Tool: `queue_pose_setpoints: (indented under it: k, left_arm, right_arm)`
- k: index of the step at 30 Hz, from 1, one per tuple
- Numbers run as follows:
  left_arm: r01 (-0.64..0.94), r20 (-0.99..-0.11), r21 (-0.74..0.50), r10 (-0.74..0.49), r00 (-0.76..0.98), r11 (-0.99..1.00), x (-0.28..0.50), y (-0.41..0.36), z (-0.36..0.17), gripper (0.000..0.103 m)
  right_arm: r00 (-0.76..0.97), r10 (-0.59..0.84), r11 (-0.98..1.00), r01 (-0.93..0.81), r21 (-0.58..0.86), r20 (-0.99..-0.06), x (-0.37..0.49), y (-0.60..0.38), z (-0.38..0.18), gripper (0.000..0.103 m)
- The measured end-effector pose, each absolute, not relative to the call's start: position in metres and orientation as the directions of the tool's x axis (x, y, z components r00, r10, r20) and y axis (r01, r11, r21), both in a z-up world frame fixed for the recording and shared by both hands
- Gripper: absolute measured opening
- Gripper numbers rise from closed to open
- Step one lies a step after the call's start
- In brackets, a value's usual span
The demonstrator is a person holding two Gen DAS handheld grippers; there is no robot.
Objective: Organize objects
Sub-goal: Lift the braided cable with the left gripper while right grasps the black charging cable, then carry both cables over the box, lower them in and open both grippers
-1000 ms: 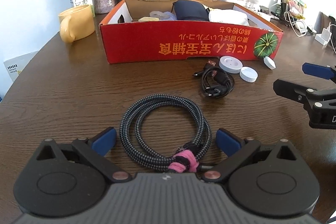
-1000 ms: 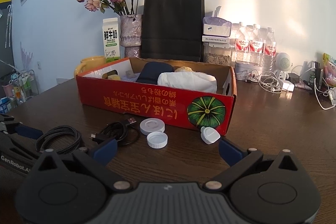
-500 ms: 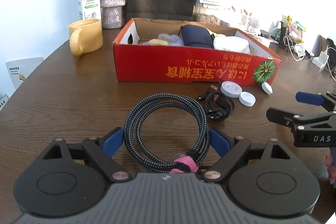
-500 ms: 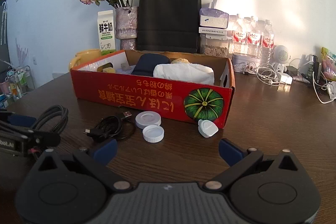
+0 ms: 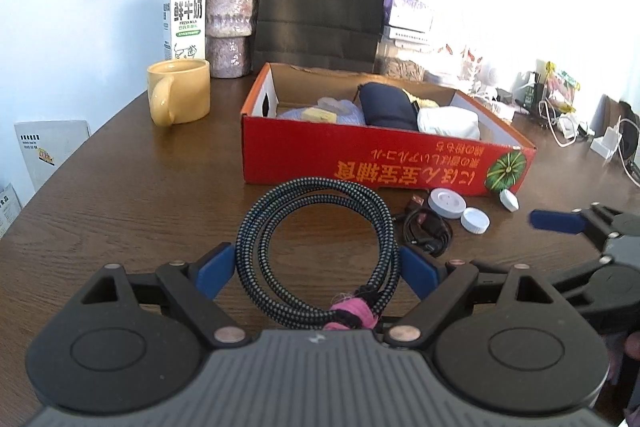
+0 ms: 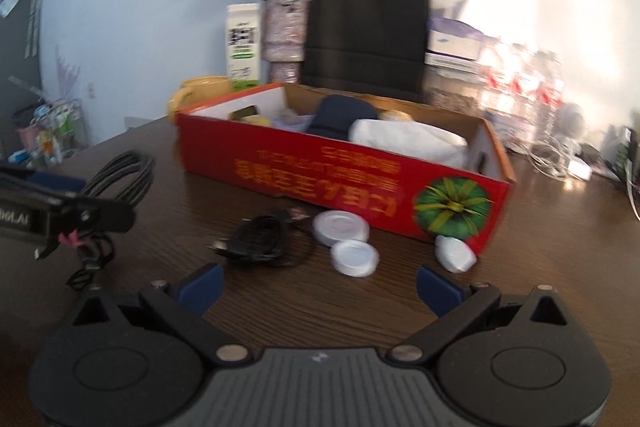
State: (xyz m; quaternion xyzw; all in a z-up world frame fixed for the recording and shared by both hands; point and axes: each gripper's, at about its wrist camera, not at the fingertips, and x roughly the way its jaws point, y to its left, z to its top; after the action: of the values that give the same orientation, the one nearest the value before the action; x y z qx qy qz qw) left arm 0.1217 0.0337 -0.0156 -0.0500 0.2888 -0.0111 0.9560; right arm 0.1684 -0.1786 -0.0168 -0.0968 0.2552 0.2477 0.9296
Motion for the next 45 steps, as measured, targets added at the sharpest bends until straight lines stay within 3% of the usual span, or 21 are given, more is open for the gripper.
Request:
queue_pose_setpoints:
  k: [5, 7, 20, 22, 28, 45]
  left_arm:
    - [-0.010, -0.533, -0.123, -0.057, 0.844, 0.992, 0.118, 0.042, -0.012, 0.089]
    - [-0.013, -0.527, -0.133, -0.060, 0.848, 0.991, 0.116, 0.046, -0.012, 0.089]
    - [-0.003, -0.509, -0.178, -0.089, 0.856, 0.984, 0.115, 0.059, -0.012, 0.089]
    - [-0.003, -0.510, -0.181, -0.091, 0.855, 0.983, 0.115, 0.059, -0.012, 0.089]
    - [0.002, -0.509, -0.179, -0.094, 0.856, 0.984, 0.115, 0.057, -0.011, 0.089]
    - [0.027, -0.497, -0.159, -0.103, 0.862, 0.987, 0.122, 0.046, -0.003, 0.089]
  right_arm:
    - [0.730, 0.420, 0.828, -0.551, -0.101, -0.539, 0.173, -0.151, -0.018, 0.089]
    - [0.718, 0.423, 0.820, -0.563, -0.104, -0.552, 0.178, -0.143, -0.019, 0.078]
    - [0.676, 0.435, 0.805, -0.587, -0.078, -0.595, 0.201, -0.115, -0.025, 0.065]
    - [0.673, 0.441, 0.807, -0.587, -0.065, -0.593, 0.202, -0.116, -0.025, 0.055]
    - [0.668, 0.459, 0.811, -0.584, -0.032, -0.586, 0.201, -0.121, -0.024, 0.054]
    - [0.759, 0.479, 0.837, -0.547, -0.033, -0.441, 0.179, -0.141, -0.008, 0.053]
